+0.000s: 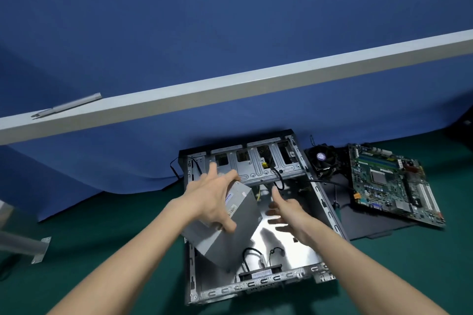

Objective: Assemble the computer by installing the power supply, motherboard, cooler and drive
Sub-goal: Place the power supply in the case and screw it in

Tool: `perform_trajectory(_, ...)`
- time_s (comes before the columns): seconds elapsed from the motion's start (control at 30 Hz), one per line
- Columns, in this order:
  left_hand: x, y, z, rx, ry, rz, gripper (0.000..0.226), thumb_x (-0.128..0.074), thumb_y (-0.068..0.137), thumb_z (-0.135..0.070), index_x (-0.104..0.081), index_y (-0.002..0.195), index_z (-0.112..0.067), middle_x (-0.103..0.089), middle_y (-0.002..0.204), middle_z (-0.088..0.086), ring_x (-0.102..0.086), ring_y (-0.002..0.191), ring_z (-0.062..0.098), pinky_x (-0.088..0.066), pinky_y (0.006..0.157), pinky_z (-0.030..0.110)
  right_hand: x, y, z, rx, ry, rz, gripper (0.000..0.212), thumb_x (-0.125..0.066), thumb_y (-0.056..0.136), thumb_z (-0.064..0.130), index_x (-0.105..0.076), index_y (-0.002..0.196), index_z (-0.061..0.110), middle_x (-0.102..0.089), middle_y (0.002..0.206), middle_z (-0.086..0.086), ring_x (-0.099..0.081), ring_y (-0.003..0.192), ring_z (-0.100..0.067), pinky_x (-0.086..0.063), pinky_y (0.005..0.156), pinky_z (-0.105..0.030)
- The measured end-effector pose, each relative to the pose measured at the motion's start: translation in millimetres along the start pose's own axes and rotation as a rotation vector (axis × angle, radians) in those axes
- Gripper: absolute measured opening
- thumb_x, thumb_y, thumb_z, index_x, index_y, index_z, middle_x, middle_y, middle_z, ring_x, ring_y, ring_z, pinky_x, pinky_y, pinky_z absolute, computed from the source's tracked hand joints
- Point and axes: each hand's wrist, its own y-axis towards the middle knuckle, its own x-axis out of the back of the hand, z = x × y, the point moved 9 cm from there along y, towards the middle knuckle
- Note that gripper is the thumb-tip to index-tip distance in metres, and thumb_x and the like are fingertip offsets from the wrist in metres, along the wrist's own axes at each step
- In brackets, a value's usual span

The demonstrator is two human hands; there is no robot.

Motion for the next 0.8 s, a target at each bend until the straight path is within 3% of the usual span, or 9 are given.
perform_trajectory(0.1, -4.7, 0.0, -8.9, -0.070, 0.043, 0.025, 0.098, -0.084, 0.044, -0.045, -0.027, 0.124, -0.043, -0.022, 0.106, -0.001, -0.043, 0.094, 0.021, -0.034, 0.065, 0.034, -29.7, 3.0, -4.0, -0.142, 0.228, 0.156, 0.071, -0.058, 0.084, 0.063, -0.052, 0.124, 0.005, -0.065, 0.116, -0.016, -0.065, 0.088, -0.028, -0.055, 0.072, -0.038)
perform_trajectory(0.17, -10.8, 1.3, -14.7, -0.106, 0.073, 0.047, 0.098, -0.085, 0.045, -0.044, -0.026, 0.124, -0.044, -0.024, 0.112, 0.001, -0.041, 0.098, 0.022, -0.034, 0.068, 0.035, -37.3, 6.4, -2.5, -0.145, 0.303, 0.155, 0.066, -0.074, 0.081, 0.045, -0.050, 0.125, 0.003, -0.065, 0.117, -0.019, -0.065, 0.088, -0.030, -0.053, 0.058, -0.034)
perform_trajectory(0.23, -18.2, 3.6, -17.8, -0.113, 0.091, 0.082, 0.101, -0.086, 0.047, -0.044, -0.024, 0.126, -0.044, -0.022, 0.128, 0.005, -0.041, 0.105, 0.025, -0.033, 0.072, 0.036, -34.9, 10.9, -6.5, -0.140, 0.282, 0.082, 0.037, -0.074, 0.082, 0.013, -0.059, 0.112, -0.002, -0.069, 0.103, -0.020, -0.064, 0.078, -0.029, -0.049, 0.051, -0.030)
perform_trajectory(0.3, -23.2, 5.5, -18.2, -0.107, 0.098, 0.102, 0.101, -0.086, 0.048, -0.044, -0.024, 0.127, -0.043, -0.022, 0.131, 0.006, -0.039, 0.102, 0.024, -0.034, 0.072, 0.036, -31.2, 15.1, -17.0, -0.159, 0.308, 0.038, 0.012, -0.067, 0.079, -0.004, -0.070, 0.090, 0.000, -0.070, 0.079, -0.014, -0.060, 0.062, -0.024, -0.044, 0.047, -0.026)
perform_trajectory(0.43, -33.8, 7.2, -20.7, -0.115, 0.107, 0.143, 0.103, -0.088, 0.051, -0.043, -0.023, 0.131, -0.042, -0.020, 0.135, 0.005, -0.039, 0.115, 0.028, -0.034, 0.075, 0.035, -33.5, 16.9, -38.1, -0.220, 0.376, 0.088, 0.012, -0.067, 0.078, -0.001, -0.070, 0.088, 0.003, -0.064, 0.062, -0.006, -0.057, 0.051, -0.017, -0.039, 0.040, -0.022)
perform_trajectory(0.5, -41.4, 7.8, -24.7, -0.127, 0.139, 0.172, 0.105, -0.089, 0.052, -0.042, -0.021, 0.133, -0.042, -0.016, 0.139, 0.005, -0.037, 0.120, 0.030, -0.034, 0.076, 0.035, -32.2, 19.1, -44.4, -0.207, 0.313, 0.053, 0.015, -0.073, 0.075, 0.007, -0.066, 0.088, 0.004, -0.059, 0.065, -0.007, -0.054, 0.052, -0.018, -0.041, 0.043, -0.023)
perform_trajectory(0.63, -48.4, 10.3, -33.9, -0.160, 0.209, 0.186, 0.105, -0.089, 0.054, -0.042, -0.021, 0.133, -0.039, -0.015, 0.138, 0.006, -0.037, 0.118, 0.030, -0.036, 0.075, 0.034, -33.1, 22.0, -48.9, -0.160, 0.107, -0.030, 0.047, -0.077, 0.079, 0.032, -0.036, 0.087, 0.009, -0.065, 0.084, -0.011, -0.063, 0.071, -0.025, -0.048, 0.055, -0.029)
perform_trajectory(0.7, -51.6, 12.0, -35.2, -0.165, 0.214, 0.191, 0.104, -0.089, 0.055, -0.040, -0.021, 0.134, -0.038, -0.016, 0.139, 0.007, -0.037, 0.118, 0.030, -0.037, 0.076, 0.036, -29.8, 23.6, -49.3, -0.140, 0.031, -0.077, 0.039, -0.075, 0.082, 0.032, -0.043, 0.091, 0.011, -0.064, 0.084, -0.011, -0.063, 0.076, -0.027, -0.049, 0.061, -0.031)
perform_trajectory(0.8, -61.5, 13.2, -36.1, -0.164, 0.212, 0.201, 0.106, -0.089, 0.056, -0.038, -0.019, 0.136, -0.036, -0.009, 0.148, 0.008, -0.032, 0.127, 0.034, -0.040, 0.091, 0.041, -27.7, 29.6, -48.6, -0.126, 0.040, -0.063, 0.024, -0.075, 0.081, 0.016, -0.052, 0.080, 0.012, -0.061, 0.060, -0.007, -0.055, 0.046, -0.017, -0.039, 0.042, -0.018)
